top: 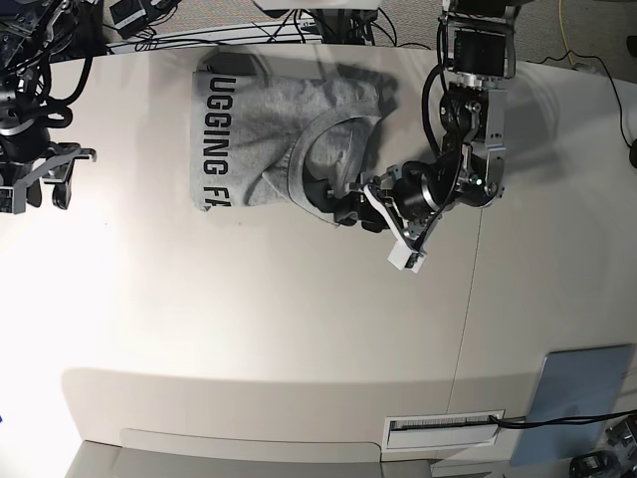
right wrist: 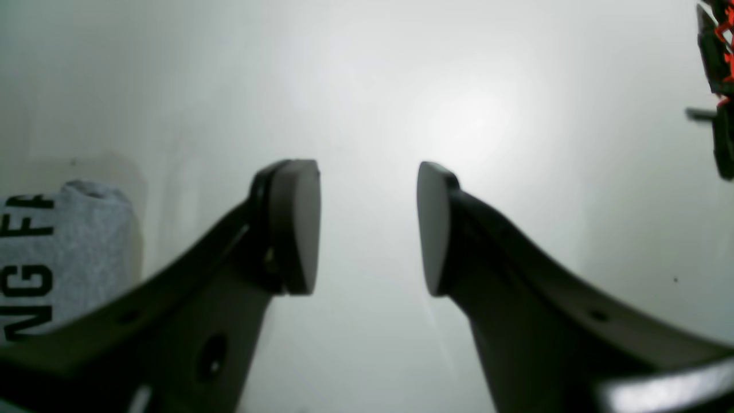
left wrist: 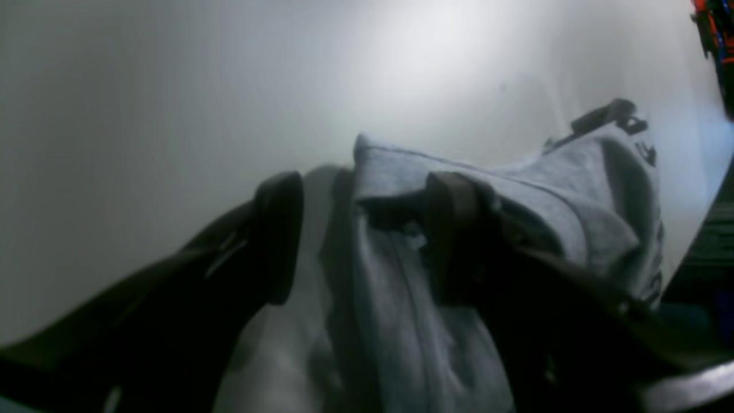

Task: Fold the T-shirt properly
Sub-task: 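Press and tuck the loose sleeve edge under with the left gripper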

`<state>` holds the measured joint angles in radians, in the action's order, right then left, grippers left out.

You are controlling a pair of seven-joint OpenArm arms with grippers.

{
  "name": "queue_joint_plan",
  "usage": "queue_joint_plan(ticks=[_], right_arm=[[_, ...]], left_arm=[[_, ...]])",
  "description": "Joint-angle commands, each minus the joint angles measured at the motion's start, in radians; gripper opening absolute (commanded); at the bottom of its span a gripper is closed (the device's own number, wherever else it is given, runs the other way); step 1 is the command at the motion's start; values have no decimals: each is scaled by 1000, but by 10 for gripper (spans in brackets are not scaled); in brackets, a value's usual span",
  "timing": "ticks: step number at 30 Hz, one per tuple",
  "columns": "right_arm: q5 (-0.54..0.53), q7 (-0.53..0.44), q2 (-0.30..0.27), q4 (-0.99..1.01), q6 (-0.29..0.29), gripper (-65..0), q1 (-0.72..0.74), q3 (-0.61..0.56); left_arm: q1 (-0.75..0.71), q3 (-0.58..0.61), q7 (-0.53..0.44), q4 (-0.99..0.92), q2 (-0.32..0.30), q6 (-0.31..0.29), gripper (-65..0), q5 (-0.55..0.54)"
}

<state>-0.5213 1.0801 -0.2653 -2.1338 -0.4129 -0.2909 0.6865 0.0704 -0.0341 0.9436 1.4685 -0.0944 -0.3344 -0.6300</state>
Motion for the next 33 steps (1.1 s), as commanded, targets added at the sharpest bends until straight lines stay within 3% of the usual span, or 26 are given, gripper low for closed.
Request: queue_joint_plan(ticks=[1, 6, 11, 16, 19, 23, 28, 33], right_arm=[[-2, -28, -15, -17, 2, -377, 5, 6], [-2, -27, -14, -17, 2, -377, 5, 6], [-2, -25, -15, -17, 2, -377, 5, 6], [-2, -25, -15, -17, 2, -377, 5, 6], [-2, -25, -15, -17, 2, -377, 5, 6], [-2, -26, -15, -17, 1, -377, 5, 7], [-2, -32, -15, -17, 2, -377, 5, 7], [-2, -34, -14, -17, 2, -377, 5, 6]], left_arm=[[27, -1, -20, -3, 0, -8, -307, -18], [49, -1, -21, -64, 0, -35, -313, -77], [45, -1, -16, -64, 14, -56, -466, -87], [41, 34, -17, -65, 22, -54, -538, -51], [42, 51, -23, -65, 22, -16, -650, -52], [43, 33, -2, -37, -6, 62, -650, -55], [40, -66, 101, 29, -52, 61, -650, -64], [13, -126, 122, 66, -67, 60, -650, -66]])
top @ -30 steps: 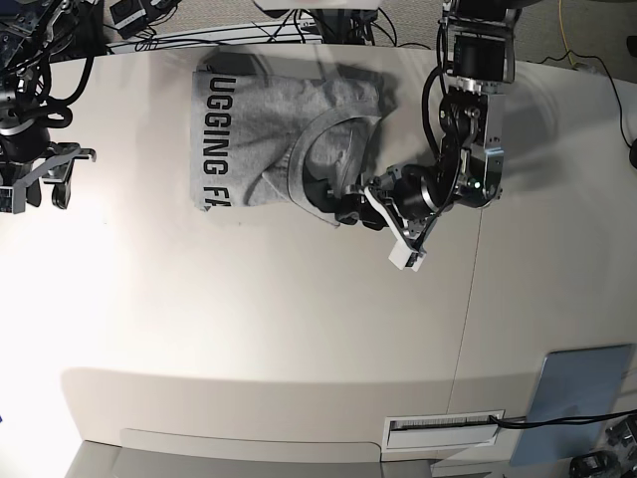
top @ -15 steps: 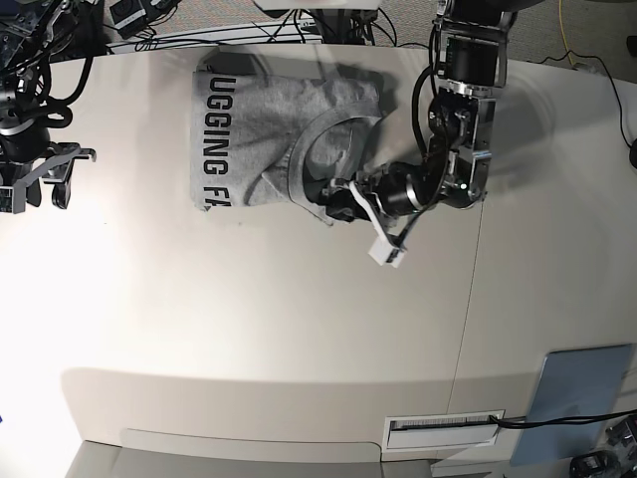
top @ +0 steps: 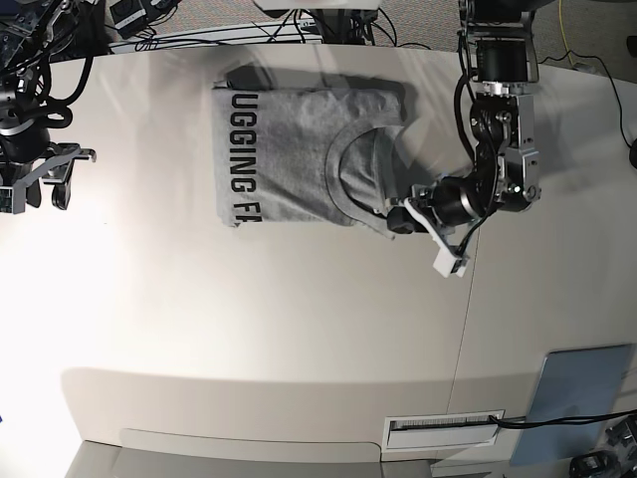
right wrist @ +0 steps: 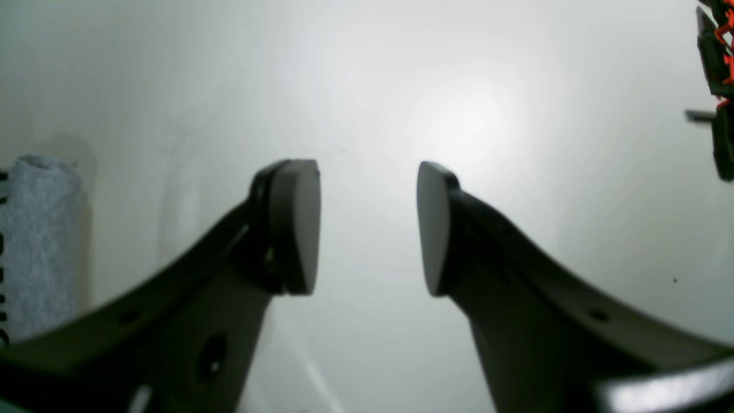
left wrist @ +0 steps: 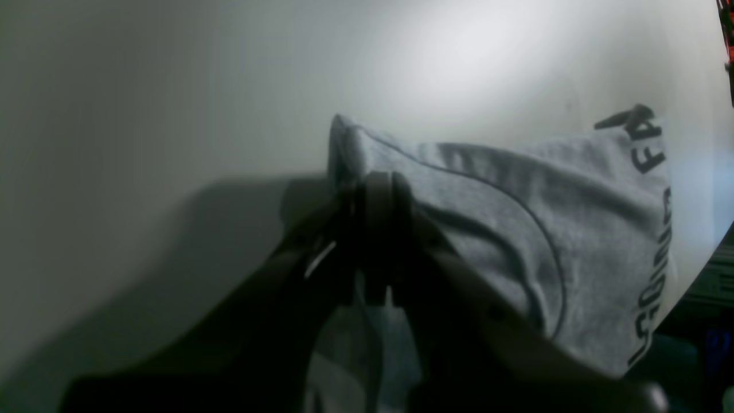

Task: Fold the T-shirt properly
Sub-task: 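Press and tuck the loose sleeve edge under with the left gripper, then grasp the bundle edges with both grippers and square the folded shirt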

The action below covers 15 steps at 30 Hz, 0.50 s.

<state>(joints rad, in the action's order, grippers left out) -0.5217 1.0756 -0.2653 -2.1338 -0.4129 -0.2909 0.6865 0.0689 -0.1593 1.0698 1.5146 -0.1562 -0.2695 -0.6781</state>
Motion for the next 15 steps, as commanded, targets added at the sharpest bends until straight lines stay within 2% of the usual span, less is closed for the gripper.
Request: queue_joint_plan(ticks=[1, 4, 8, 9, 11, 13, 15], right_arm=[[-2, -29, -15, -17, 2, -377, 6, 6], [-2, -29, -14, -17, 1, -377, 5, 6], [-2, -30, -14, -17, 2, -377, 5, 6], [-2, -33, -14, -16, 2, -377, 5, 6], [-2, -39, -14, -14, 2, -377, 6, 6], [-2, -39, -15, -5, 2, -383, 6, 6], [-2, -62, -15, 12, 2, -452, 6, -11]], left_arm=[[10, -1, -3, 21, -6, -13, -650, -18], [0, 0, -3, 21, -5, -43, -650, -18], [1, -1, -4, 31, -18, -119, -448, -24], [0, -1, -3, 42, -27, -143, -417, -40], [-1, -1, 2, 77, -50, -192, -414, -86], [-6, -1, 19, 132, -73, -216, -423, -142], [-18, -1, 44, 194, -84, -248, -481, -157]])
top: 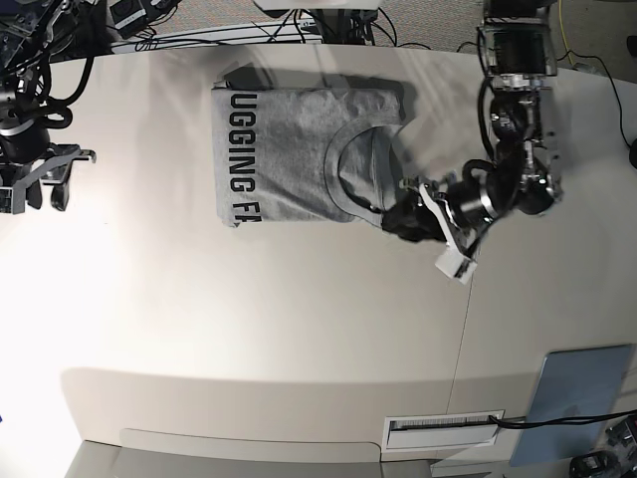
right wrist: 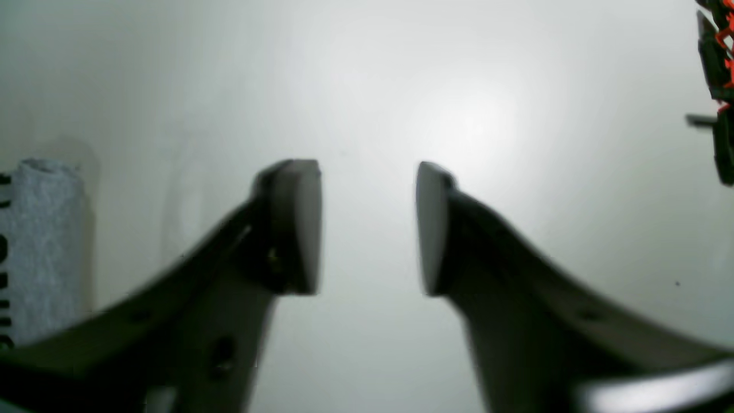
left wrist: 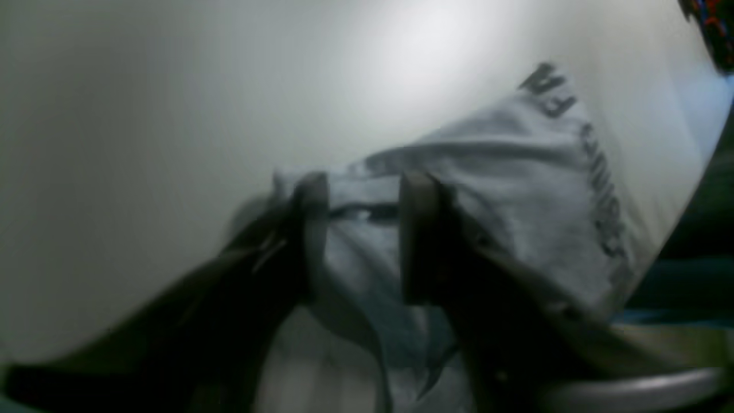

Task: Fold the T-shirt properly
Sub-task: 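Grasp the bundle edges with both grippers and square the folded shirt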

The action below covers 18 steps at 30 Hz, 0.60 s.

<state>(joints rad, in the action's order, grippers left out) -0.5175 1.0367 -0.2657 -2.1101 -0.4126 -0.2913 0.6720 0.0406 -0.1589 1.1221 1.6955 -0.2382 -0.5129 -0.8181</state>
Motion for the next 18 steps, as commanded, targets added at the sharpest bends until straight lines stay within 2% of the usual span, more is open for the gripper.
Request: queue_joint_plan(ticks=[1, 3, 5, 10, 14, 18], right_arm=[[-6, -33, -15, 0, 1, -499, 6, -13], [-5, -55, -18, 30, 0, -600, 10, -63], [23, -64, -22, 64, -7, -650, 31, -134], [145, -89, -25, 120, -14, -650, 128, -333], [201, -103, -25, 188, -9, -650, 223, -463], [205, -101, -25, 298, -9, -650, 321, -558]], left_arm=[[-2, 0, 5, 42, -3, -18, -530, -21], [-44, 0, 12, 88, -2, -53, -642, -63], [-94, 0, 12, 115, -2, -96, -650, -117], [-218, 0, 17, 129, -2, -166, -650, -198], [-285, 13, 27, 129, -3, -170, -650, -207], [-320, 73, 73, 129, -3, -185, -650, -203]])
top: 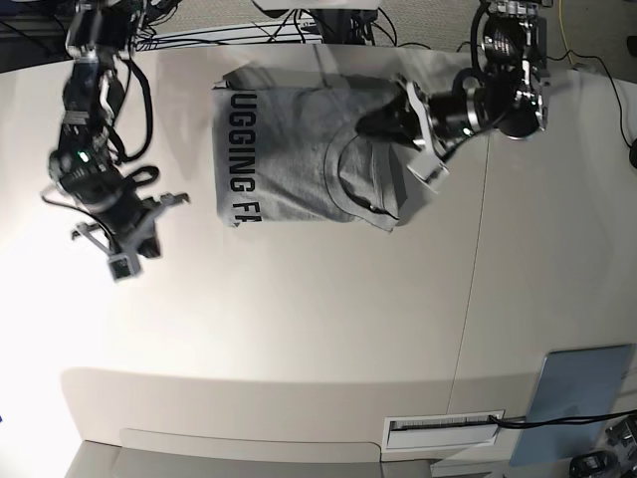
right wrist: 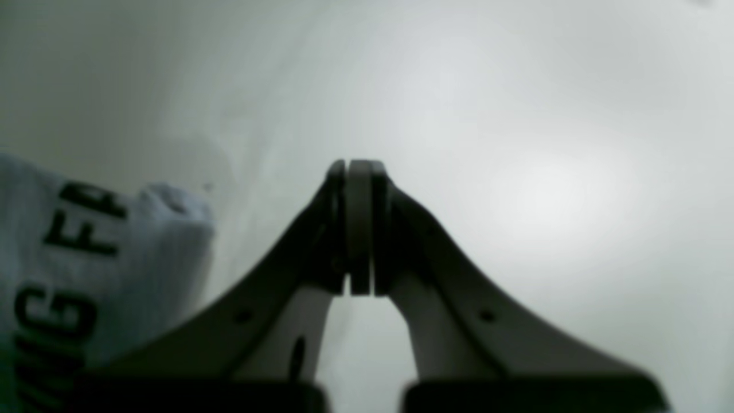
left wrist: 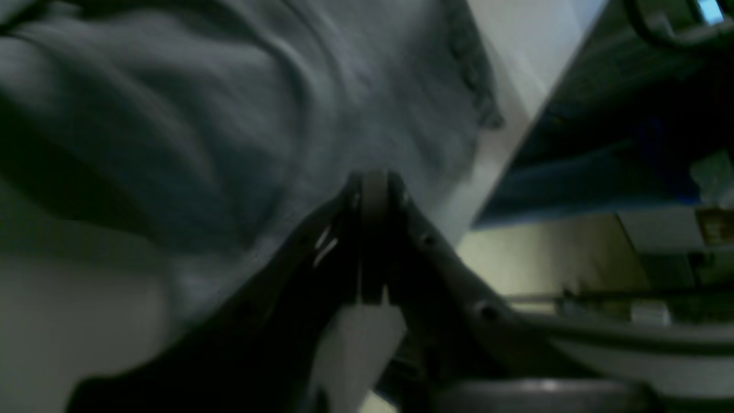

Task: Fold the T-shirt properly
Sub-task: 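Grasp the bundle edges with both grippers and square the folded shirt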

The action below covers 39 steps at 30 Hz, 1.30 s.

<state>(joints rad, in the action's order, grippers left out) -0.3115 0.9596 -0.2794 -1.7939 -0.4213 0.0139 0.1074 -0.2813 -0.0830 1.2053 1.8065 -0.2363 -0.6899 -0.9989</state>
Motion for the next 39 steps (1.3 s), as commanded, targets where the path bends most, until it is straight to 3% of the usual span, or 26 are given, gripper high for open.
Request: queue_joint_plan(ticks=[1, 6, 11, 16, 24, 28, 33, 39], right_arm=[[-1, -24, -11, 8, 0, -650, 39, -13], [-1, -26, -11, 118, -1, -650, 138, -97], [-1, -40, -11, 225, -3, -650, 198, -184], [-2, -19, -12, 271, -6, -650, 200, -246], [-46, 117, -25, 270, -35, -650, 190, -243], [-128, 118, -65, 245, -39, -650, 146, -243], [-137, 118, -76, 124, -61, -650, 47, -244], [-137, 113, -75, 5, -60, -650, -93, -244]], left_arm=[[-5, 21, -8, 18, -5, -8, -650, -16], [-18, 182, -9, 16, -5, -8, -650, 82], [-18, 280, -97, 12, -5, -8, -650, 225], [-18, 279, -175, 8, -5, 80, -650, 422], [-18, 174, -240, -71, -5, 80, -650, 550], [-17, 72, -351, -140, -5, 80, -650, 602], [-7, -40, -486, -165, -5, 81, -650, 649], [51, -51, -512, -172, -4, 144, -650, 648]])
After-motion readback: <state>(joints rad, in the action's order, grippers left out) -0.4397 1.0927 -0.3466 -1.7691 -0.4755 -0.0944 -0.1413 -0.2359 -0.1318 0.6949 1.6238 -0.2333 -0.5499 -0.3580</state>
